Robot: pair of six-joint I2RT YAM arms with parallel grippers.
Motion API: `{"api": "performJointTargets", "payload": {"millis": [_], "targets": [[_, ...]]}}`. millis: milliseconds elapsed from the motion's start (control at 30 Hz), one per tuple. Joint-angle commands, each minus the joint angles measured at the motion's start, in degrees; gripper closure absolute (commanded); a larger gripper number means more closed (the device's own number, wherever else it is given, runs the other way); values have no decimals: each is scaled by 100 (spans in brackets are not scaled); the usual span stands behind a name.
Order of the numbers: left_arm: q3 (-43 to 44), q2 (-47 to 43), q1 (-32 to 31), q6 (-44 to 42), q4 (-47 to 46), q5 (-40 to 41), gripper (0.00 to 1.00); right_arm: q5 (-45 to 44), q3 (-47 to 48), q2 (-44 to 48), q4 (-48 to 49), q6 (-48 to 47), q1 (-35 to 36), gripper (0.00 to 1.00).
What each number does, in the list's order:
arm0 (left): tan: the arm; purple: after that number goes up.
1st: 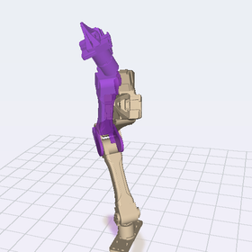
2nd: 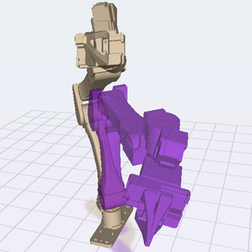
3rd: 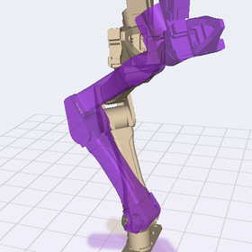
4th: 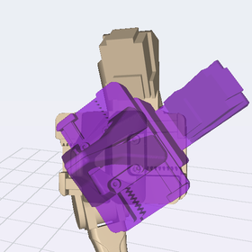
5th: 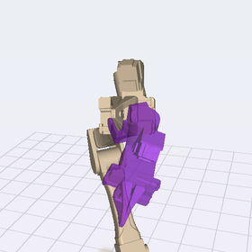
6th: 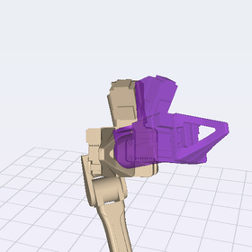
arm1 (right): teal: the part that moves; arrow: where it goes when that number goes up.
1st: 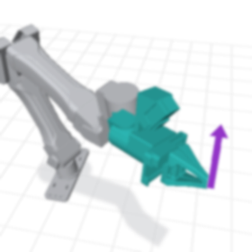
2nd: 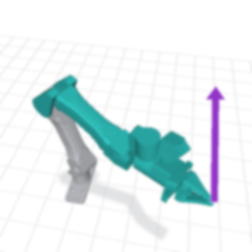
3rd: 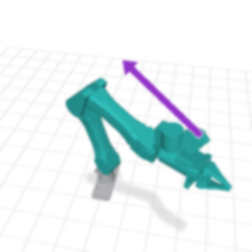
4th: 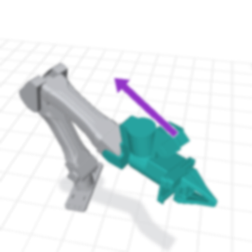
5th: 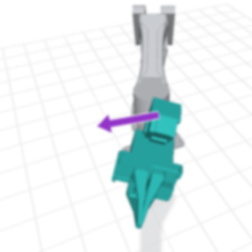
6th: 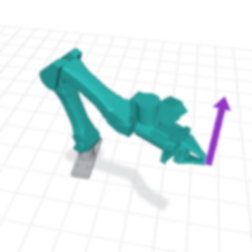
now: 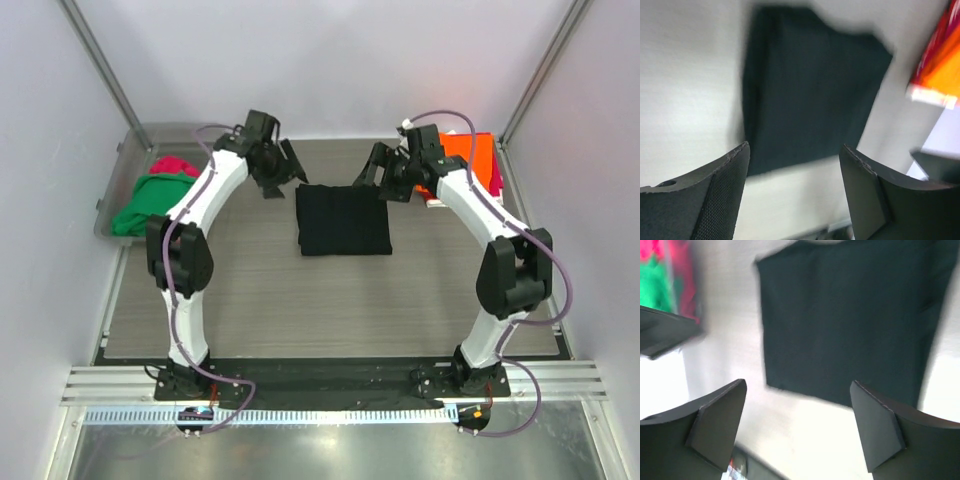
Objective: Fold and stack the t-shirts
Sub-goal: Fold the tshirt
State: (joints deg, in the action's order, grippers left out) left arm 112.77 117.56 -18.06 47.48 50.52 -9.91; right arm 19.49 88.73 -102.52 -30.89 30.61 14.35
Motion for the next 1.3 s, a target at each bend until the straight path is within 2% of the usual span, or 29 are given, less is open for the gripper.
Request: {"api": "performJointTargets", "payload": {"millis": [0, 67, 100, 200, 467, 600, 767, 867, 967, 1000, 1067, 1100, 1167, 1267], "targets": [[-1190, -425, -408, 198, -594, -151, 29, 862, -1029, 74, 1108, 436, -20, 19], [-1616, -523, -600, 366, -929, -300, 30, 1013, -1269, 22, 1340, 463, 15, 27], [-1783, -549, -663, 436, -1200, -396, 31, 1022, -1383, -13, 1419, 420, 50, 36], [-2232, -488, -935, 630, -1641, -520, 33, 1101, -1621, -250, 1725, 314, 59, 48], [-2698, -23, -1155, 640, -2011, -345, 36, 1057, -2526, -743, 2263, 173, 24, 53], [-3242, -101, -1156, 429, -2011, -108, 39, 935, -3464, -393, 2500, 217, 24, 53], [-4367, -742, -1156, 113, -1898, 576, 39, 786, -4486, 310, 2685, 463, 77, 52], [-4729, -1111, -1155, -98, -1705, 780, 40, 671, -4978, 899, 2554, 533, 226, 48], [-4808, -1410, -1155, -248, -1363, 938, 40, 530, -5173, 1574, 2098, 534, 375, 37], [-4800, -1507, -1164, -275, -1256, 947, 40, 495, -5129, 1760, 1740, 455, 376, 28], [-4712, -1823, -1164, -362, -889, 1219, 39, 180, -4998, 2434, 1299, 350, 376, 17], [-4659, -1955, -1156, -397, -747, 1298, 35, 39, -4771, 2630, 888, 192, 376, 9], [-4379, -2270, -1155, -511, -292, 1562, 31, -226, -4506, 2991, 560, 51, 350, 2], [-3895, -2526, -1156, -609, 315, 1790, 27, -322, -3996, 3291, 120, -178, 192, 0]]}}
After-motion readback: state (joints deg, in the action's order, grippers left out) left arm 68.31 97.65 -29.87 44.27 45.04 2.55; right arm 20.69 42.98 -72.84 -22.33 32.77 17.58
